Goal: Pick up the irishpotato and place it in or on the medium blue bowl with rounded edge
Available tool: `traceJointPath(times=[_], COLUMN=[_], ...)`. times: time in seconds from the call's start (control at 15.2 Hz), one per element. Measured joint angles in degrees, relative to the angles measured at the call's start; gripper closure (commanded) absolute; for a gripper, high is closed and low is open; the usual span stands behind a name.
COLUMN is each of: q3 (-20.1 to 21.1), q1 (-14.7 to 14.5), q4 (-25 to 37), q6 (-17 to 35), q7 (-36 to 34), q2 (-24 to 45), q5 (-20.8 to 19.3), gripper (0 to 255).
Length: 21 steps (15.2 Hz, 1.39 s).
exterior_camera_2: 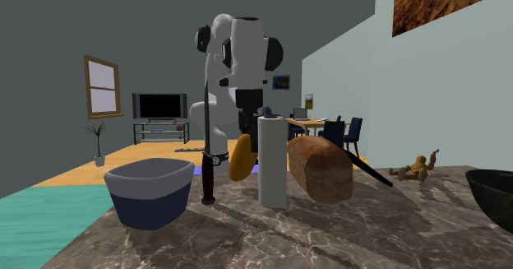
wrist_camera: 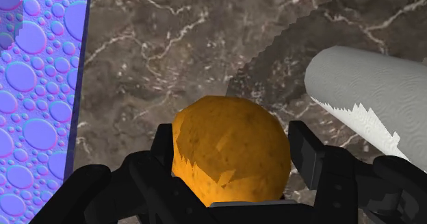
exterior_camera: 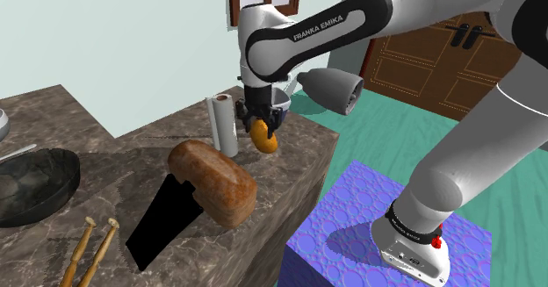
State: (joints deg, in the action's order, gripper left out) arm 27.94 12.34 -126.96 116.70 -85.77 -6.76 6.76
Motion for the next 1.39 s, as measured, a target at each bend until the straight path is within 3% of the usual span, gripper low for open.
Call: traceJointPath(times=[1.39], q3=[-1.9], q1=[1.0], q4=[13.1], q6=[-15.5], q7=[1.4], q2=[-2.5], q5=[0.1], gripper=[255])
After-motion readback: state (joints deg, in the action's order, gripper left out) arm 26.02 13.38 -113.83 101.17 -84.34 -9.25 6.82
